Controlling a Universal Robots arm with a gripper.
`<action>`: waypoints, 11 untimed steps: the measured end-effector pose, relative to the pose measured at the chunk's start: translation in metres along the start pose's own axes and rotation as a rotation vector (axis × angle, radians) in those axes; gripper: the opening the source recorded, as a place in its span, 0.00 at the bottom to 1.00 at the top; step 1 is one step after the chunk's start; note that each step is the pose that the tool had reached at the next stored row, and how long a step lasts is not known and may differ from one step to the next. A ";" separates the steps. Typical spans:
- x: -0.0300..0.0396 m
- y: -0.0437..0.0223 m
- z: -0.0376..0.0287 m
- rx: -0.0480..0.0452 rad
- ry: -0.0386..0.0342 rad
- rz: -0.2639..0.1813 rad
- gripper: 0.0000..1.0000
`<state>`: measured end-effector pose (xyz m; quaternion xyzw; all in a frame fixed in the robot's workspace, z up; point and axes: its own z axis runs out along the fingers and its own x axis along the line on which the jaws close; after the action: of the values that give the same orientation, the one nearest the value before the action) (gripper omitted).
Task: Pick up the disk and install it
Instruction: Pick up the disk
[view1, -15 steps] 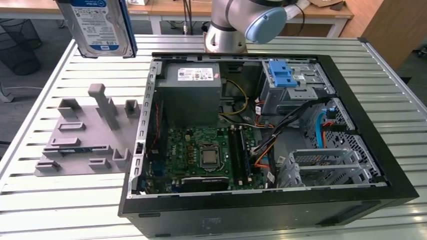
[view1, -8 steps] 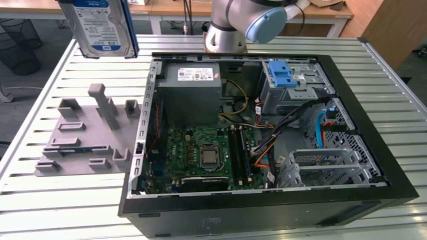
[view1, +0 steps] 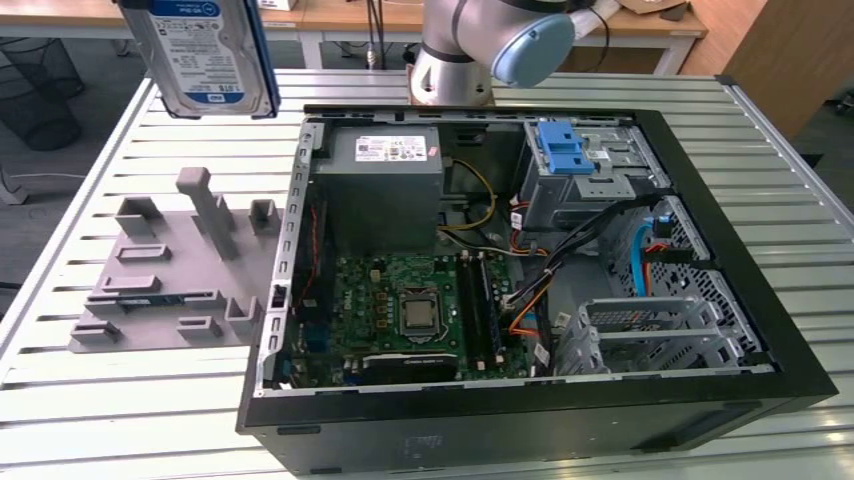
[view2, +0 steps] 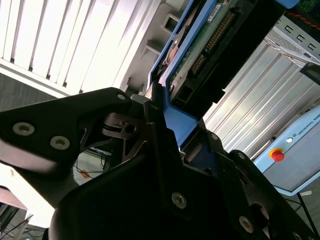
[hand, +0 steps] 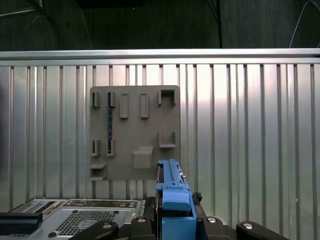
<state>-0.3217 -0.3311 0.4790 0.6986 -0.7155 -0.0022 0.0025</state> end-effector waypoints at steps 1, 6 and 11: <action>0.0002 -0.0002 0.0000 0.0000 0.0000 0.000 0.36; 0.0007 -0.0018 0.0000 -0.0001 0.0000 0.000 0.36; 0.0010 -0.0038 0.0000 0.0000 0.0000 0.000 0.36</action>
<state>-0.3179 -0.3322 0.4790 0.6986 -0.7155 -0.0022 0.0025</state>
